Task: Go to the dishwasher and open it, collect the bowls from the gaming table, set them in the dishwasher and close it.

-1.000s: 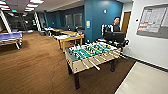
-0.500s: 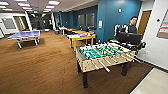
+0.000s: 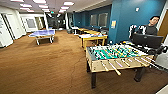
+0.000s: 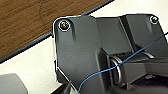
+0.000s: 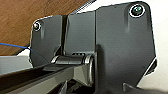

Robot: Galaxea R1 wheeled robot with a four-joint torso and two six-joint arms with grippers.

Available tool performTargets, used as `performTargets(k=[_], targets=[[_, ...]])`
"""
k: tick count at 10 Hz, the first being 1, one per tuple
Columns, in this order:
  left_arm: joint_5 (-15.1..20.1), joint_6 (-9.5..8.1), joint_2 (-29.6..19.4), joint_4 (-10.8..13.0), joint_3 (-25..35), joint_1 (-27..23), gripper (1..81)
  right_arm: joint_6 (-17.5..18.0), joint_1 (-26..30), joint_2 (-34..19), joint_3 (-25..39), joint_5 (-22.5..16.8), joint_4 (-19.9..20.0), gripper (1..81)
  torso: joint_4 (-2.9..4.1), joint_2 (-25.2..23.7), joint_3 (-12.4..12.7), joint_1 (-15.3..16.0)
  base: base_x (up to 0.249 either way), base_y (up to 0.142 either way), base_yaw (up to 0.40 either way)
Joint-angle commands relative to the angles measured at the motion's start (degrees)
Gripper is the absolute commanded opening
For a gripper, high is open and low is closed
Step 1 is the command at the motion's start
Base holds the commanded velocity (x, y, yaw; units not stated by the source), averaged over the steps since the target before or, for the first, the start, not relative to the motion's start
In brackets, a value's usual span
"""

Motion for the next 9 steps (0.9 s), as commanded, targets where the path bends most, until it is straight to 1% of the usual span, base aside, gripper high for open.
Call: performTargets(k=[1,9], targets=[[3.08,0.41,-0.71,0.15,-0.22,-2.14,81.1,-0.27,2.48,0.21,1.37,-2.89,-0.71,81.1,0.0,0.0,0.0,0.0,0.0,0.0,0.343],[3.08,0.41,-0.27,0.15,-0.22,-2.14,81.1,-0.27,3.09,-0.41,1.28,-2.98,-0.88,81.1,0.0,-0.02,0.0,-0.05,0.0,0.0,0.34]])
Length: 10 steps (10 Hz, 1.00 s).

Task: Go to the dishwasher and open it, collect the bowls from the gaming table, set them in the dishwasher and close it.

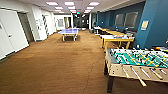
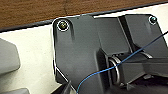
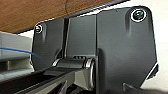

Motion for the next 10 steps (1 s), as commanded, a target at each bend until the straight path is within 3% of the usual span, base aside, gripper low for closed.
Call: performTargets(k=[1,10], targets=[[2.98,0.41,-0.57,0.15,-0.22,-2.28,81.1,-0.22,2.37,-0.14,0.34,-3.04,-0.76,81.1,0.0,0.0,0.0,0.0,0.0,0.0,0.259],[2.98,0.06,-0.49,-0.81,-0.22,-2.02,81.1,-0.22,2.37,-0.32,0.52,-3.04,-0.58,81.1,0.0,0.0,0.0,0.0,-0.024,0.0,0.02]])
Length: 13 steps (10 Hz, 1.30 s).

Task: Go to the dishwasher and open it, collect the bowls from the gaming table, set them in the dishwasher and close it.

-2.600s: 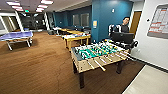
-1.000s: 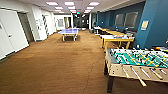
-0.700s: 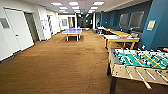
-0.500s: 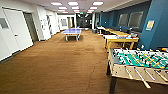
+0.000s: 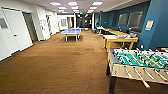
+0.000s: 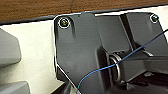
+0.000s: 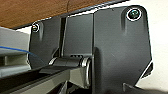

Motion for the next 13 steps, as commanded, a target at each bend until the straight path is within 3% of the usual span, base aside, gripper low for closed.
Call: performTargets(k=[1,5,13], targets=[[2.9,0.17,-0.18,-0.33,-0.22,-2.31,81.1,0.0,2.35,0.53,0.61,-3.13,-0.4,81.1,0.0,0.0,0.0,0.0,0.0,0.0,0.0],[2.9,0.08,0.43,-0.5,0.04,-2.22,81.1,-0.09,1.47,1.32,0.61,-3.92,-0.48,81.1,0.0,0.0,0.0,0.0,0.017,0.0,0.0],[2.9,0.08,1.49,-1.64,0.13,-2.05,81.1,-0.09,0.07,1.77,0.25,-3.83,-0.66,81.1,0.0,-0.09,0.05,-0.09,0.112,0.0,0.0]])
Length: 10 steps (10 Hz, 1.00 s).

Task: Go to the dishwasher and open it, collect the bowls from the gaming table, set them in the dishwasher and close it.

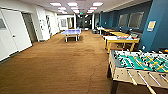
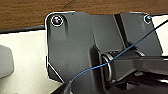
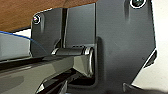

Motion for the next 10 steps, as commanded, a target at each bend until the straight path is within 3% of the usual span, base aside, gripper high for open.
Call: performTargets(k=[1,10], targets=[[2.87,0.12,-0.02,-0.71,-0.03,-2.55,81.1,-0.19,2.16,0.51,0.36,-2.79,-0.54,81.1,0.0,0.0,0.0,0.0,0.133,0.0,0.0],[2.87,0.03,-0.02,-0.71,-0.03,-2.46,81.1,-0.19,2.16,0.5,0.1,-2.79,-0.18,81.1,0.0,-0.05,0.02,-0.03,0.133,0.0,0.0]])
